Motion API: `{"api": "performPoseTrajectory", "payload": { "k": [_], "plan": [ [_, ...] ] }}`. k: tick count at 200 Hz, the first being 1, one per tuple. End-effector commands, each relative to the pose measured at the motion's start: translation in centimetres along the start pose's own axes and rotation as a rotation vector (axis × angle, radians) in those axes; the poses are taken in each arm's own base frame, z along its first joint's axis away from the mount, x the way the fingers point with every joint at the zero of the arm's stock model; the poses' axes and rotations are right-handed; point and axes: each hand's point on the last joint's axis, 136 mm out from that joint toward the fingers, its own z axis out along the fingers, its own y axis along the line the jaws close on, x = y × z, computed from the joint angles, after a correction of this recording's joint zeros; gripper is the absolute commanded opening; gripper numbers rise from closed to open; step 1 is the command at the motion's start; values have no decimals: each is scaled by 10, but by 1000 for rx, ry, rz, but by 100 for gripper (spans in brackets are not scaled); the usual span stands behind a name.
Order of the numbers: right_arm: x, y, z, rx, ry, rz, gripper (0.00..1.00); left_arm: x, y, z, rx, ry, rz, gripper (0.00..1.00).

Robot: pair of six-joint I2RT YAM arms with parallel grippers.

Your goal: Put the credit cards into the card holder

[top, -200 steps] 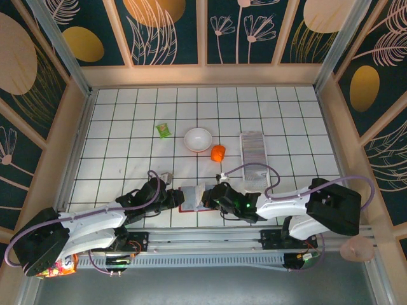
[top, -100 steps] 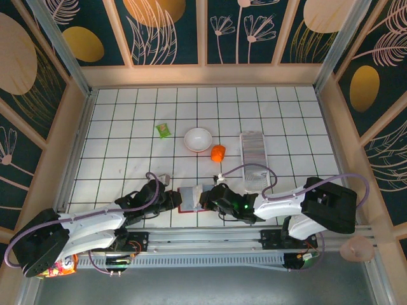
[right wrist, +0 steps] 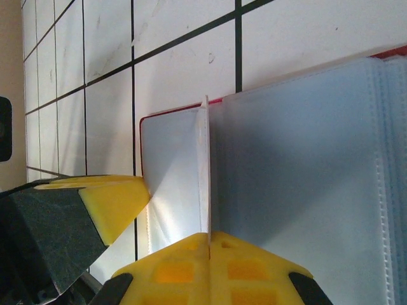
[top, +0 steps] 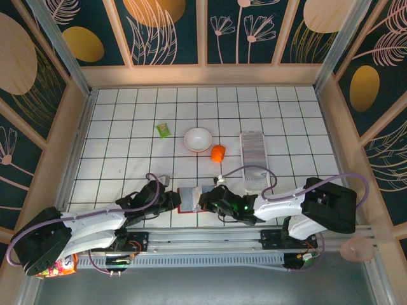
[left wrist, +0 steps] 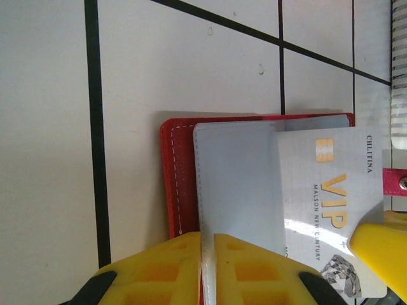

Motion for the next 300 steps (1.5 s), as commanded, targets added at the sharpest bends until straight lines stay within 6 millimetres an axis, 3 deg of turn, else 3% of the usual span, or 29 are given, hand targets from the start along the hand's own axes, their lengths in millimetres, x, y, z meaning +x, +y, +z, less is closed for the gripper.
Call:
{"api": "performPoseTrajectory", "payload": {
  "k": [1,58,124,291,300],
  "plan": [
    [10,-8,-3,32,29,6,0,6,10,1,-26,8,-7,12],
    [13,4,-2,-33,33,2,0,7,14,2,-31,9,-13,10],
    [1,16,-1,-111,-48,44,0,9,13,2,-16,11,-16,8],
    [7,18,8,-138,-32,110,0,11,15,2,-10,16,-14,7],
    [9,20,8,-140,-25,103,4,11,14,2,-7,17,-16,7]
  ]
}}
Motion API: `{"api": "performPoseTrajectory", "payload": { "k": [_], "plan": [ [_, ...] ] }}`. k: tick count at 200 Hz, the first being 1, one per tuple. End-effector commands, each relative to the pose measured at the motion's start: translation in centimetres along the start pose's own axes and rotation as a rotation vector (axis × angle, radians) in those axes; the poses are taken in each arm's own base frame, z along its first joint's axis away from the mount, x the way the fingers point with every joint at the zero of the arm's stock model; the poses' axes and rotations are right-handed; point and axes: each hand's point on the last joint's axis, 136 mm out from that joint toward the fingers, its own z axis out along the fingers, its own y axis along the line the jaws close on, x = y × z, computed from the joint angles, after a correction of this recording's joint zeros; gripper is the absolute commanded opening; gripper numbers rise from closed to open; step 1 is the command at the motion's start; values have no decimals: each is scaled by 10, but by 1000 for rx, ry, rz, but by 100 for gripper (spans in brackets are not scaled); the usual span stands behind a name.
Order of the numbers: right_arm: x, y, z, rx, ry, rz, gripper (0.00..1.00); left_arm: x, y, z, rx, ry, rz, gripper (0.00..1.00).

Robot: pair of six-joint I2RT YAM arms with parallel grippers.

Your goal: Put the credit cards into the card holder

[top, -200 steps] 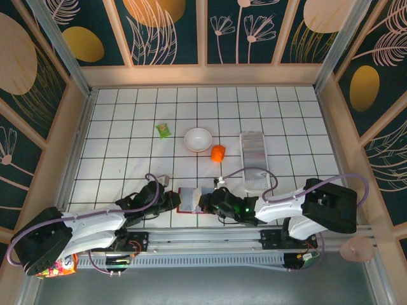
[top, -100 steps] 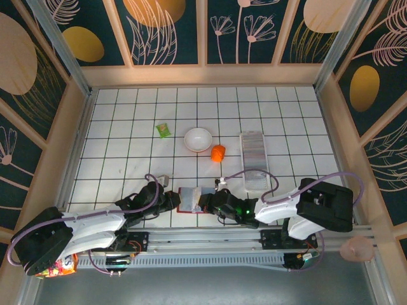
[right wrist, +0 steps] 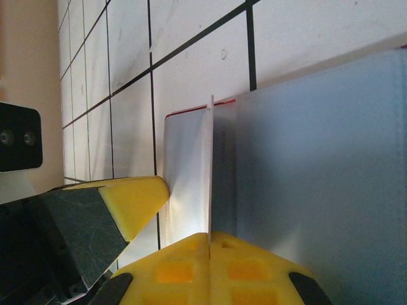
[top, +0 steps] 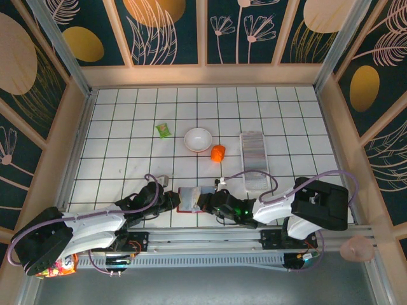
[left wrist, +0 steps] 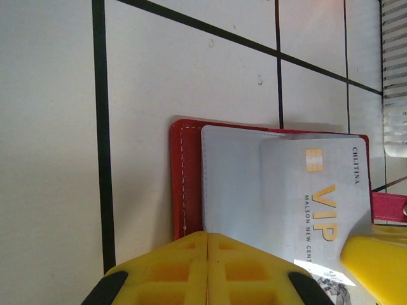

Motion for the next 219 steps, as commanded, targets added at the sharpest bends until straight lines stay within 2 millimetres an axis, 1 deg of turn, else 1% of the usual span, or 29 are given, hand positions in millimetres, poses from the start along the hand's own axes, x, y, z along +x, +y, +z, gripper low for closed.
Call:
{"api": "performPoseTrajectory", "payload": {
  "k": [1,21,42,57,70,74,86,100,117,139,149,179,191,195,201,204,215,217,219],
  "plan": [
    [7,15,3,-42,14,12,5,14,13,0,-31,48,-11,7],
    [9,12,4,18,21,-26,17,13,13,0,-28,47,-11,7],
    [3,3,1,127,-7,-74,28,14,14,-1,-31,46,-9,7],
    [-1,-3,-2,200,-25,-104,32,14,14,-2,-26,43,-11,7],
    [-6,-14,-6,288,-42,-120,35,14,14,-2,-25,42,-13,7],
    [-6,-18,-7,318,-42,-131,36,14,14,-2,-25,41,-11,7],
    [-9,-21,-8,388,-53,-161,37,13,14,-3,-24,39,-12,7],
    [-10,-21,-6,431,-52,-186,38,13,13,-3,-22,38,-13,6],
    [-8,-20,-2,451,-43,-204,38,13,13,-3,-22,37,-11,6],
    [-2,-16,6,424,-19,-205,37,13,13,-3,-21,39,-11,5],
    [0,-17,9,417,-9,-200,37,13,13,-2,-20,40,-11,5],
    [0,-27,6,468,-13,-194,38,14,13,-3,-17,41,-13,5],
    [-2,-26,4,469,-17,-202,39,14,13,-3,-15,40,-13,5],
    [-3,-26,4,474,-21,-204,46,14,13,-3,-15,40,-12,5],
    [-4,-26,2,478,-26,-210,49,14,12,-4,-14,40,-12,4],
    [-4,-25,1,480,-28,-213,55,14,13,-4,-14,40,-13,4],
    [-7,-26,-2,496,-34,-226,58,14,13,-4,-13,38,-13,4],
    [-8,-26,-2,499,-36,-228,63,14,13,-4,-14,37,-13,4],
    [-8,-26,-3,503,-37,-231,65,14,13,-5,-13,36,-13,4]
  ]
}}
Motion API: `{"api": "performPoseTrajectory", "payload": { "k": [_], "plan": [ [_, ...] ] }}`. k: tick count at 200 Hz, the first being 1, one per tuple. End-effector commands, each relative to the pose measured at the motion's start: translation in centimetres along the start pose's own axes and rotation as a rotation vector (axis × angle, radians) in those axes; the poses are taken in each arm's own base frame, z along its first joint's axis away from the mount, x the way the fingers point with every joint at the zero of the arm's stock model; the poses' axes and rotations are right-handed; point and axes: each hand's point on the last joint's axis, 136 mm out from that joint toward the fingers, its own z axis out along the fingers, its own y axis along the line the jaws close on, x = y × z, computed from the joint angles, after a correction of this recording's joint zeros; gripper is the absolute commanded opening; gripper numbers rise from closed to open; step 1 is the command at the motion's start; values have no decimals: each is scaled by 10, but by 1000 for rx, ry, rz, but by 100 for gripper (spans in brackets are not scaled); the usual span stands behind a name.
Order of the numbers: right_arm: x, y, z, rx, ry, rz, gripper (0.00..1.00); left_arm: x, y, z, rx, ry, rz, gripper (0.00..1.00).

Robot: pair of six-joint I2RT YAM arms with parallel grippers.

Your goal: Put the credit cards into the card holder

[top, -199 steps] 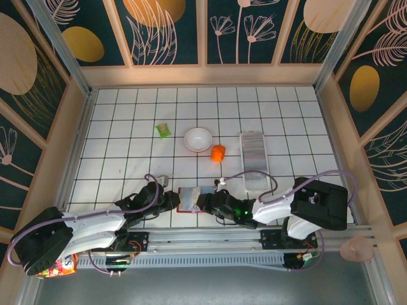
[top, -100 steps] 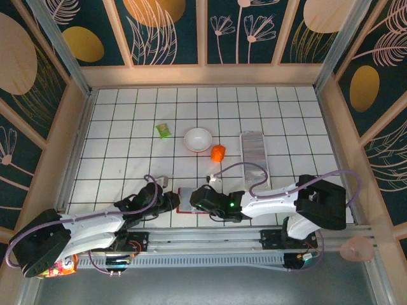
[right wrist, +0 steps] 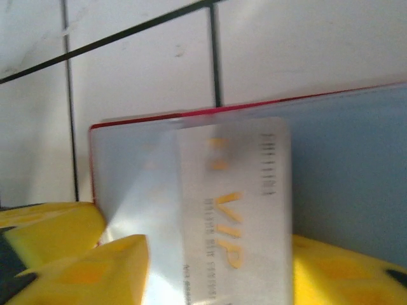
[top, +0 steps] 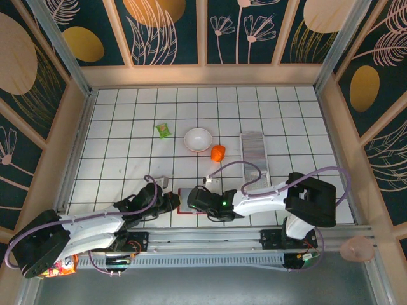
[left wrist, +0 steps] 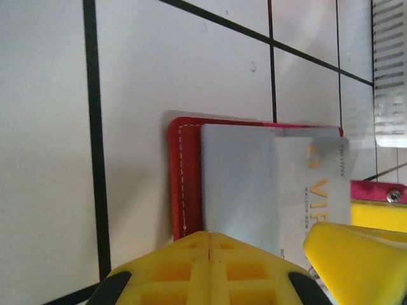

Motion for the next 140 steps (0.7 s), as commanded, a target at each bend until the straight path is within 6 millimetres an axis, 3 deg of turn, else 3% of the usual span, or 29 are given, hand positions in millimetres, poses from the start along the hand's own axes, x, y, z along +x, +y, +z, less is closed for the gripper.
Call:
{"api": "performPoseTrajectory", "payload": {
  "k": [1,14,38,59,86,140],
  "plan": [
    [-6,-25,-7,121,-39,-49,66,9,14,-1,-39,24,-13,4],
    [-8,-27,-9,141,-45,-65,74,9,14,-2,-37,21,-12,4],
    [-11,-27,-12,149,-47,-87,74,8,12,-3,-31,16,-12,4],
    [-13,-28,-13,161,-57,-93,65,7,12,-3,-29,15,-11,4],
    [-12,-25,-9,154,-47,-99,44,8,12,-2,-32,19,-11,3],
    [-8,-14,2,126,-19,-116,36,10,14,-2,-32,22,-11,2]
  ]
}}
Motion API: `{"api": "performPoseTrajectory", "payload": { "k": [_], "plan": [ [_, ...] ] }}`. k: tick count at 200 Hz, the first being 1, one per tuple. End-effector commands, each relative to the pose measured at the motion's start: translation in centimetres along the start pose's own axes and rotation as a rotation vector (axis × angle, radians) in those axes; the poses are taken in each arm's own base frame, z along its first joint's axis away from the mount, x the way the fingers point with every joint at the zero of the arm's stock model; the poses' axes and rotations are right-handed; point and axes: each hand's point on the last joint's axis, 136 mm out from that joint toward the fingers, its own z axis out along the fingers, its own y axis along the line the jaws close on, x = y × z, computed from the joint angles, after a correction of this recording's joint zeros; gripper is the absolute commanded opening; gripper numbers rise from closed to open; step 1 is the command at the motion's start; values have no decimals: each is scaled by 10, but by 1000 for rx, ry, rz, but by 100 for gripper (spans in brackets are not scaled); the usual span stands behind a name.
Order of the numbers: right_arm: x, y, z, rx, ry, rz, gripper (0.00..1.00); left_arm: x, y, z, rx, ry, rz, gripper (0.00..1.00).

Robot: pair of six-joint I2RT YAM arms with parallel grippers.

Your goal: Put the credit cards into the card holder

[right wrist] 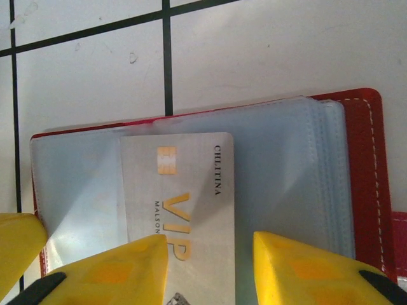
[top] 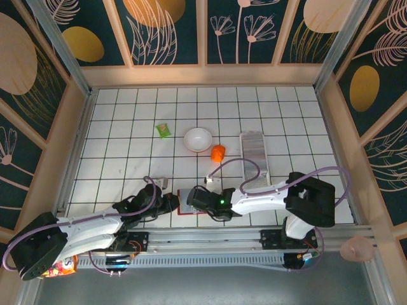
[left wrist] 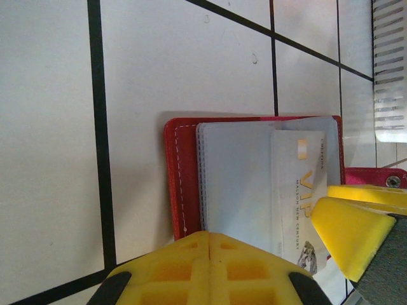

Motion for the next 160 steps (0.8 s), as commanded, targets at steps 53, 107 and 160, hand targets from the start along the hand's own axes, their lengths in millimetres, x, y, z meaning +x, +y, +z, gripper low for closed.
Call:
{"api": "performPoseTrajectory", "payload": {
  "k": [53,107,160],
  "plan": [
    [-3,27,7,-51,-1,-59,26,7,13,0,-33,17,-7,2],
    [-1,48,2,-92,-10,-122,32,7,14,0,-32,11,-12,2],
    [5,42,4,-103,14,-106,9,9,15,2,-32,22,-10,2]
  ]
}}
